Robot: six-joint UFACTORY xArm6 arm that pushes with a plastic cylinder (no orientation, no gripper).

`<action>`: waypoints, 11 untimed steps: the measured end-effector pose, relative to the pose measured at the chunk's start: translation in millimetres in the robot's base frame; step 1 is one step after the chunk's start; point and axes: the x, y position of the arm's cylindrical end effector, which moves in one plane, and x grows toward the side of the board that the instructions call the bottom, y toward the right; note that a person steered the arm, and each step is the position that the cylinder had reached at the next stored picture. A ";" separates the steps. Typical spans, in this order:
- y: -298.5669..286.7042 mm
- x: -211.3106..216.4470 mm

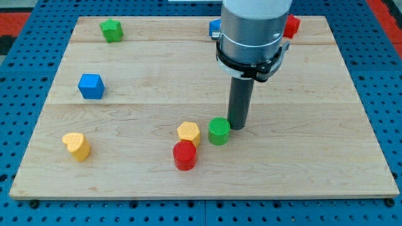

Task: Place the red star diagonally to the blue triangle

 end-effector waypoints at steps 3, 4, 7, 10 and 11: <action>13.2 -36.6; 92.0 -82.0; 195.2 -240.9; 56.5 -271.5; 124.5 -271.6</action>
